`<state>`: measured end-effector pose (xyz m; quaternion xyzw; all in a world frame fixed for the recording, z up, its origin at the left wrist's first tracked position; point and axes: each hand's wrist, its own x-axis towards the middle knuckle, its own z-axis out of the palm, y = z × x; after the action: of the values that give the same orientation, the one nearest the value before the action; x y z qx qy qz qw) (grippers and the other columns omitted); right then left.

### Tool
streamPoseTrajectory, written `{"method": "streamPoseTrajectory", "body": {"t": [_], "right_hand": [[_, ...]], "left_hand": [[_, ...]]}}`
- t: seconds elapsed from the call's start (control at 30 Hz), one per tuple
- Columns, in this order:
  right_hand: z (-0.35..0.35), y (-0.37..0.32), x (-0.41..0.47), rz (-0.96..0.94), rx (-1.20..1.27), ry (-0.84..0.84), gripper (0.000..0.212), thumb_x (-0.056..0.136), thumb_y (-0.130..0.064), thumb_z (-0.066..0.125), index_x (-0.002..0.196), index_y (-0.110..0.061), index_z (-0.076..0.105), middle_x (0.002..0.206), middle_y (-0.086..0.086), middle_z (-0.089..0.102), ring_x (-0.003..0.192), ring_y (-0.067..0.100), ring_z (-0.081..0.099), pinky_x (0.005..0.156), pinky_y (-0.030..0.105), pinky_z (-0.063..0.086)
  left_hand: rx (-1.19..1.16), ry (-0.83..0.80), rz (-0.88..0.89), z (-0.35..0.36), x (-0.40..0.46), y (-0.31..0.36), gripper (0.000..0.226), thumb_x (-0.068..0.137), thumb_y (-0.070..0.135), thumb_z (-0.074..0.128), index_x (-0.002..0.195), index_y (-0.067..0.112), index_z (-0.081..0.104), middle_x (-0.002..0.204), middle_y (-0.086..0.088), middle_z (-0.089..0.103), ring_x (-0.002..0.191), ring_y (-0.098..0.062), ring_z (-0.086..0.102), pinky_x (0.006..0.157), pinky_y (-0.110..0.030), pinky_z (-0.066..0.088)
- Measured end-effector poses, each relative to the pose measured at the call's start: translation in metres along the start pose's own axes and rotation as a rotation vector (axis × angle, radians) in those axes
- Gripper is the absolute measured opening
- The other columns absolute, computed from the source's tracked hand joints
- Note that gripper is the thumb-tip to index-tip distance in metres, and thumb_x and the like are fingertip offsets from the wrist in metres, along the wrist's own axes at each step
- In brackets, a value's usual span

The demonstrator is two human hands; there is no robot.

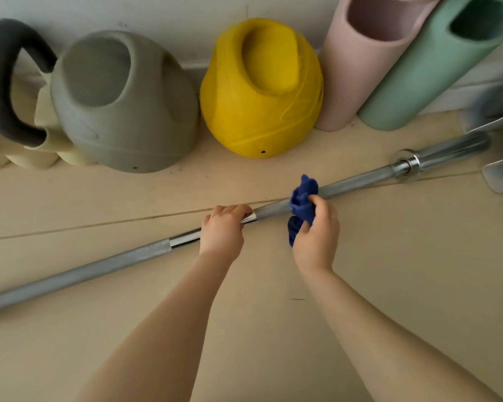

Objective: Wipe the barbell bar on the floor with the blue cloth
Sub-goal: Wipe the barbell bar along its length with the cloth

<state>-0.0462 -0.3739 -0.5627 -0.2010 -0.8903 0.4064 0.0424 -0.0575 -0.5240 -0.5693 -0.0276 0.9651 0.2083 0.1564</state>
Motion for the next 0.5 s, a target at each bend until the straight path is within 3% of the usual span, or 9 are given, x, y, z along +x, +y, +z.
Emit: {"method": "streamPoseTrajectory", "body": {"t": [0.07,0.2,0.27,0.4,0.5], "right_hand": [[0.009,-0.004,0.002,-0.155,-0.136,-0.126,0.047,0.074,0.01,0.057,0.117,-0.008,0.059,0.123,0.016,0.056,0.104,0.041,0.053,0.089,0.051,0.046],[0.023,-0.013,-0.007,-0.512,-0.532,-0.336,0.045,0.078,-0.005,0.062,0.121,-0.019,0.06,0.135,0.013,0.049,0.107,0.042,0.047,0.084,0.044,0.044],[0.012,-0.01,0.014,-0.51,-0.602,-0.383,0.044,0.081,-0.009,0.059,0.122,-0.024,0.058,0.136,0.008,0.047,0.109,0.038,0.044,0.084,0.04,0.04],[-0.001,-0.005,0.038,-0.293,-0.635,-0.215,0.041,0.081,-0.004,0.056,0.117,-0.023,0.06,0.127,0.01,0.052,0.103,0.037,0.046,0.078,0.041,0.04],[0.01,-0.016,0.018,-0.359,-0.638,-0.406,0.044,0.086,-0.006,0.047,0.126,-0.023,0.052,0.13,0.007,0.042,0.107,0.032,0.043,0.078,0.036,0.041]], "left_hand": [[0.016,0.012,0.008,0.0,-0.002,0.0,0.042,0.09,0.004,0.047,0.125,0.025,0.053,0.125,0.007,0.06,0.115,-0.023,0.045,0.09,-0.032,0.033],[0.035,0.025,0.003,0.0,-0.003,0.001,0.041,0.088,0.002,0.047,0.121,0.026,0.054,0.121,0.008,0.061,0.114,-0.022,0.043,0.09,-0.03,0.03],[0.035,0.029,-0.013,0.001,-0.003,0.001,0.045,0.087,0.0,0.047,0.124,0.027,0.053,0.124,0.009,0.06,0.116,-0.022,0.042,0.09,-0.03,0.031],[0.011,0.044,-0.036,0.005,-0.002,0.003,0.05,0.084,-0.004,0.048,0.124,0.025,0.055,0.125,0.008,0.06,0.116,-0.023,0.041,0.09,-0.03,0.03],[0.017,0.041,-0.049,0.007,-0.006,0.006,0.047,0.086,-0.004,0.046,0.125,0.024,0.053,0.125,0.005,0.058,0.118,-0.023,0.041,0.091,-0.03,0.03]]}}
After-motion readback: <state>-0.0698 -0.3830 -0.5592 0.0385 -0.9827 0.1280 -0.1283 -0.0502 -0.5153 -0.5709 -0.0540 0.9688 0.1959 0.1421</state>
